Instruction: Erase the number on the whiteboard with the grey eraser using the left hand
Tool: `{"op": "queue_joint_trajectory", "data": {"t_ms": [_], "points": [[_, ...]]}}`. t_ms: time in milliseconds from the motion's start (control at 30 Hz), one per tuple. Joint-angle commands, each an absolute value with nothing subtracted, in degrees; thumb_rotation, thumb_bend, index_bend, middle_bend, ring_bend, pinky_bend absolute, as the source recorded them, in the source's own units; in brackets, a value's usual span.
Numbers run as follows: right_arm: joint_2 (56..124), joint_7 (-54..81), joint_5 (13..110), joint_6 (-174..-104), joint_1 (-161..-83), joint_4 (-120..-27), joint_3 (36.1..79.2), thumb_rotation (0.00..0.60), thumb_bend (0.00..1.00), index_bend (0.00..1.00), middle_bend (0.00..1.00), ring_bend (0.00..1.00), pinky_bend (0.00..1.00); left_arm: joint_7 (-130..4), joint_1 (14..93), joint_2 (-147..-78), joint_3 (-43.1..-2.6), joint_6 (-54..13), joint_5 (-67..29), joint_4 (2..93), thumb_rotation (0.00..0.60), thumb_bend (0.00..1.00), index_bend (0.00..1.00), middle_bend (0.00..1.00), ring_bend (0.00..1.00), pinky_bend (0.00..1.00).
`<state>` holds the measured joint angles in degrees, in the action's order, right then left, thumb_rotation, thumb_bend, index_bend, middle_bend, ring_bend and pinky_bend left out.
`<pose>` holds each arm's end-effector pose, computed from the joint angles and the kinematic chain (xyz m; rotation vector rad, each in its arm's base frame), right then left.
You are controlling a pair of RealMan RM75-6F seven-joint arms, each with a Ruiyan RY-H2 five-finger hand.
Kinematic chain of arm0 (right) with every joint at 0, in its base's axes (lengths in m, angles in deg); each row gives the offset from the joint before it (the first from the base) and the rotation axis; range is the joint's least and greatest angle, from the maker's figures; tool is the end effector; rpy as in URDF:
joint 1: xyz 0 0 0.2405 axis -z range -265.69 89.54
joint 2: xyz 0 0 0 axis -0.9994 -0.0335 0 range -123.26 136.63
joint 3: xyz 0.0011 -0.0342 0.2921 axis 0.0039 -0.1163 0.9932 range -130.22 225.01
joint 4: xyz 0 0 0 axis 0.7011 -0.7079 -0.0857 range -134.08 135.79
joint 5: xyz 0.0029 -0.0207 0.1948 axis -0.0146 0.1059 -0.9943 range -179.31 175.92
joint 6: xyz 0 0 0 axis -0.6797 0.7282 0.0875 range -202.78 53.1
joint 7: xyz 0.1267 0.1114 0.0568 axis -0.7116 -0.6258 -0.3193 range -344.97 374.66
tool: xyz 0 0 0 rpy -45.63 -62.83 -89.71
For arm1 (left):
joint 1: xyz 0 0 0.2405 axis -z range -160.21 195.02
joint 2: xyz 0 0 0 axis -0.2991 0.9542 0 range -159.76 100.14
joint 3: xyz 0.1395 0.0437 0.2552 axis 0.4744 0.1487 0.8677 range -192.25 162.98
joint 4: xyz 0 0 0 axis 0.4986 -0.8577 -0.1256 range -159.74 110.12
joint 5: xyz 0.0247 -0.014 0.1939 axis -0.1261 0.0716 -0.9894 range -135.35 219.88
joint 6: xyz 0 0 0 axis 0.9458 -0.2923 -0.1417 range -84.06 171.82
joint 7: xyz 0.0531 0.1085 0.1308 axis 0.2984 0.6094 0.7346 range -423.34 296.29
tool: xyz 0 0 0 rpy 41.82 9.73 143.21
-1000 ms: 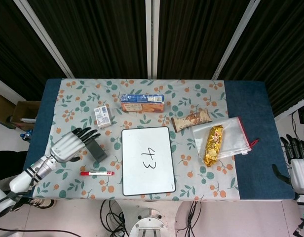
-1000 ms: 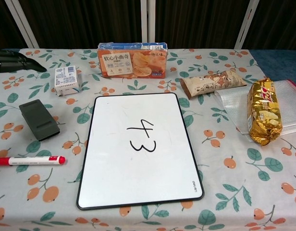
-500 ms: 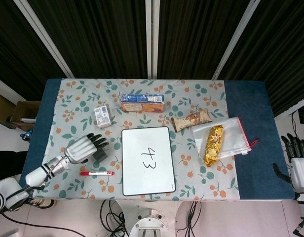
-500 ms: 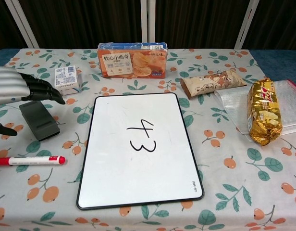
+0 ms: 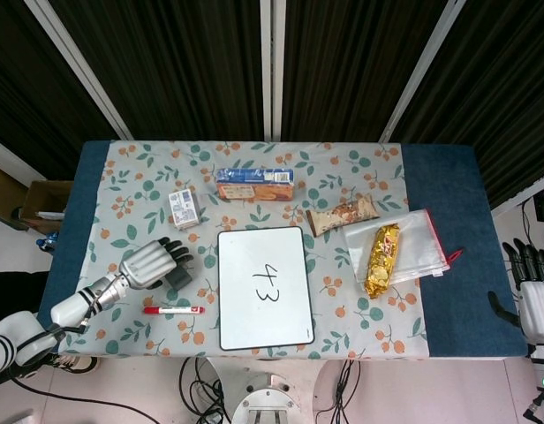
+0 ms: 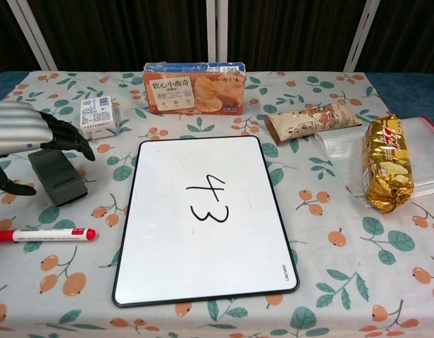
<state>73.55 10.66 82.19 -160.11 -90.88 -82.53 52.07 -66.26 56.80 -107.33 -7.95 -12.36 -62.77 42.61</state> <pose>-0.3755 -0.2113 0.1964 1.3073 -0.8844 0.8609 -0.2621 0.3557 0.0262 -2.3526 -0.4443 -0.6531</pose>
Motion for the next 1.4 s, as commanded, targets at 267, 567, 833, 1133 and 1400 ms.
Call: {"op": "queue_joint_trajectory", "data": {"t_ms": [267, 567, 833, 1133, 1400], "points": [[73.8, 11.0, 81.7, -159.5, -91.0, -82.6, 52.1, 0.6, 0.25, 0.0, 0.0, 0.0, 0.0, -66.1, 57.1, -107.1, -7.2, -12.3, -61.3, 43.4, 0.6, 0.26, 0.3, 0.27, 0.23, 0.32], [73.6, 11.2, 81.5, -159.4, -91.0, -82.8, 52.2, 0.6, 0.25, 0.0, 0.0, 0.0, 0.0, -67.0, 57.3, -107.8, -6.6, -13.1, -60.7, 43.0, 0.6, 0.29, 0.37, 0.33, 0.27, 0.36], [73.5, 11.3, 81.2, -159.2, -91.0, -82.9, 52.2, 0.6, 0.26, 0.0, 0.0, 0.0, 0.0, -68.0, 57.6, -108.4, -6.3, -13.4, -60.2, 42.4, 0.6, 0.29, 0.39, 0.36, 0.29, 0.38], [73.7, 11.3, 81.1, -158.7, -91.2, -82.7, 52.2, 0.6, 0.26, 0.0, 0.0, 0.0, 0.0, -70.8, 57.3, -108.7, -6.2, -14.7, -59.3, 42.2, 0.6, 0.3, 0.51, 0.48, 0.38, 0.46], [73.7, 11.2, 81.1, -158.7, -91.2, -82.7, 52.2, 0.6, 0.26, 0.0, 0.0, 0.0, 0.0, -72.7, 57.1, -107.8, -6.9, -16.0, -58.1, 43.2, 0.6, 0.35, 0.54, 0.5, 0.41, 0.49]]}}
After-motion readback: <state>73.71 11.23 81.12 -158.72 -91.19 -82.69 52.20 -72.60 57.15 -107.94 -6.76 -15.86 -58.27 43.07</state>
